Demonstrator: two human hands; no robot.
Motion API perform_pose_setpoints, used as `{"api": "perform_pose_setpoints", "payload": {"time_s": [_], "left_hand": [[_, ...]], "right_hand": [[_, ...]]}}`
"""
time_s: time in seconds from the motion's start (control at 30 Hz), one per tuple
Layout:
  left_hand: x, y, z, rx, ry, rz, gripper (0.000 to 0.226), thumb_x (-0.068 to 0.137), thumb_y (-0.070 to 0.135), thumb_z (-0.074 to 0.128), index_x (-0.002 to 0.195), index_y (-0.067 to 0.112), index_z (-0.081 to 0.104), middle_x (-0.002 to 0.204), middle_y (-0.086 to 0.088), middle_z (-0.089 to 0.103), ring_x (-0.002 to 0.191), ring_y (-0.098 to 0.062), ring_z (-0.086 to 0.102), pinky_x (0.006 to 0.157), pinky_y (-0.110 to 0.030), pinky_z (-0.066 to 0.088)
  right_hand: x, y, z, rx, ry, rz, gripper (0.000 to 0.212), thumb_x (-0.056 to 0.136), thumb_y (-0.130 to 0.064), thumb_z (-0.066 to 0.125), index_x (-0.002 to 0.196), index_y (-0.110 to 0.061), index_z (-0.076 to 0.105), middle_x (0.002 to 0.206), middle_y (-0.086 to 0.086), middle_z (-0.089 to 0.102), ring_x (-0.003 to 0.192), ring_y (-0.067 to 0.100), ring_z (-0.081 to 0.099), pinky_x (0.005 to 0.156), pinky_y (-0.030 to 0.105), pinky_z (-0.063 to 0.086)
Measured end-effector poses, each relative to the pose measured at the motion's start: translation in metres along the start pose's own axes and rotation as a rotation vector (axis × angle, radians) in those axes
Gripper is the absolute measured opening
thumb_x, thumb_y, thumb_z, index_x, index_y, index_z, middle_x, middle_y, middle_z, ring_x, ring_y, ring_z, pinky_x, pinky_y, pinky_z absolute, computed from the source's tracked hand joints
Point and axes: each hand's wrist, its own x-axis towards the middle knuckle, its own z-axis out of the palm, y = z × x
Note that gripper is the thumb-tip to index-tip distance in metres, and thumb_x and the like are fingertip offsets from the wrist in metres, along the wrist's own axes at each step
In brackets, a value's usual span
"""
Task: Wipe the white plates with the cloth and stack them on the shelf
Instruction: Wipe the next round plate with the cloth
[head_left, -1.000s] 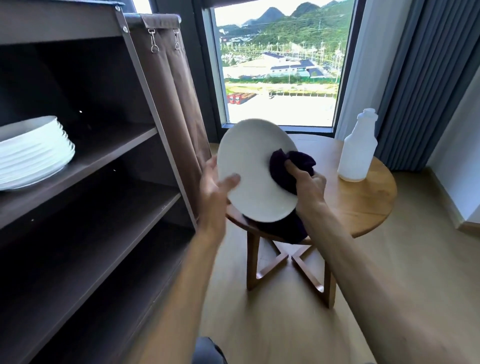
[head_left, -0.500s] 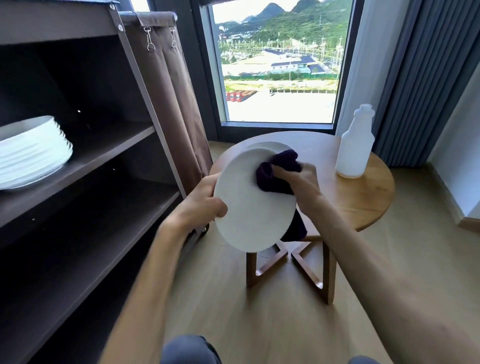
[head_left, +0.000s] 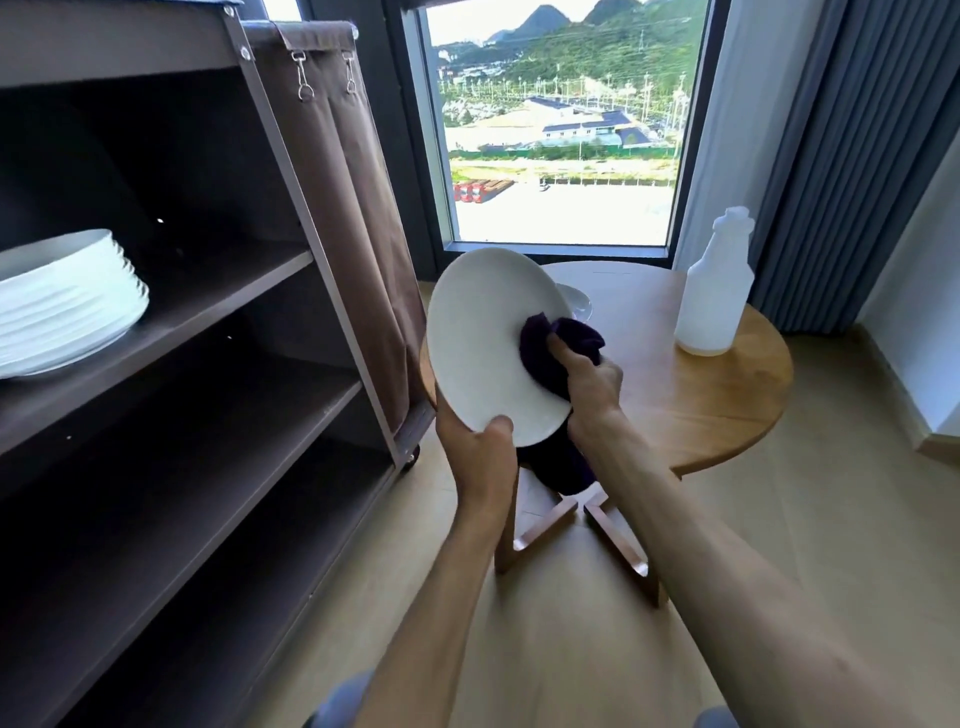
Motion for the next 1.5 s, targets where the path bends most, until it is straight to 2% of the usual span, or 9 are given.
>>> {"api": "perform_pose_setpoints", "payload": {"time_s": [0.27,0.4,0.5,0.7,0.83,0.97,1.17,1.33,1.5], "left_hand": [[0.040,0.050,-0.028,0.484,-0.513,0.039,0.051,0.080,-0.016,0.047,0.094,0.031,0.061,0.100,-0.004,0.067,0.096,-0.018,0.062,0.079,-0.035,0.057],[0.056,0.069,-0.037,0.578,-0.591,-0.031,0.029,0.066,-0.008,0.045,0.074,0.018,0.053,0.072,-0.001,0.052,0.069,-0.016,0.049,0.050,-0.019,0.041],[0.058,0.070,-0.040,0.483,-0.551,-0.033,0.035,0.064,0.007,0.053,0.095,0.015,0.065,0.087,-0.003,0.066,0.085,-0.020,0.064,0.067,-0.026,0.051],[0.053,0.036,-0.027,0.066,-0.397,-0.003,0.051,0.086,0.035,0.057,0.136,0.036,0.060,0.134,-0.007,0.065,0.125,-0.031,0.061,0.108,-0.055,0.049],[0.055,0.025,-0.019,0.029,-0.361,-0.047,0.059,0.083,0.070,0.059,0.132,0.037,0.064,0.134,-0.007,0.065,0.130,-0.033,0.057,0.112,-0.061,0.042],[0.058,0.021,-0.012,0.050,-0.316,-0.103,0.104,0.064,0.100,0.053,0.145,0.035,0.053,0.141,-0.003,0.061,0.135,-0.029,0.053,0.114,-0.059,0.040],[0.062,0.030,-0.002,-0.072,-0.221,-0.105,0.078,0.083,0.078,0.045,0.133,0.022,0.063,0.120,-0.008,0.072,0.114,-0.023,0.068,0.106,-0.050,0.052],[0.076,0.031,-0.003,-0.282,-0.089,-0.205,0.046,0.086,0.049,0.062,0.129,0.033,0.060,0.132,-0.014,0.062,0.119,-0.035,0.063,0.099,-0.055,0.055],[0.074,0.022,-0.007,-0.281,-0.053,-0.163,0.033,0.083,0.031,0.059,0.114,0.038,0.067,0.122,-0.008,0.065,0.117,-0.034,0.061,0.096,-0.054,0.056]], "right_hand": [[0.019,-0.021,-0.012,-0.382,0.004,-0.234,0.062,0.047,-0.056,0.089,0.093,-0.015,0.079,0.088,0.006,0.077,0.088,0.025,0.074,0.081,0.041,0.062],[0.013,-0.035,0.012,-0.613,-0.171,-0.472,0.038,0.067,-0.048,0.089,0.092,-0.021,0.077,0.086,-0.005,0.076,0.084,0.012,0.072,0.072,0.026,0.058],[0.012,-0.043,0.028,-0.743,-0.228,-0.618,0.030,0.071,-0.044,0.089,0.090,-0.028,0.072,0.085,-0.009,0.073,0.079,0.004,0.068,0.066,0.016,0.050],[0.007,-0.030,0.047,-0.877,-0.168,-0.770,0.072,0.059,-0.069,0.069,0.110,-0.018,0.066,0.110,-0.003,0.066,0.099,0.011,0.057,0.082,0.025,0.051],[-0.001,-0.018,0.047,-0.816,-0.031,-0.821,0.081,0.060,-0.066,0.070,0.118,-0.010,0.058,0.117,0.004,0.059,0.108,0.017,0.052,0.092,0.035,0.052],[-0.009,-0.008,0.051,-0.758,-0.010,-0.853,0.075,0.068,-0.049,0.082,0.123,-0.006,0.054,0.118,0.009,0.063,0.110,0.024,0.057,0.095,0.045,0.054],[-0.025,0.001,0.045,-0.693,-0.336,-0.980,0.019,0.081,-0.021,0.081,0.089,-0.009,0.069,0.088,0.003,0.072,0.085,0.020,0.066,0.082,0.044,0.056],[-0.019,0.009,0.021,-0.870,-0.565,-0.858,0.023,0.086,-0.026,0.073,0.075,-0.007,0.066,0.067,0.001,0.066,0.061,0.016,0.061,0.064,0.044,0.053],[-0.013,0.014,-0.003,-0.951,-0.409,-0.921,0.010,0.085,-0.023,0.077,0.088,-0.013,0.075,0.086,-0.002,0.072,0.080,0.017,0.063,0.078,0.043,0.054]]}}
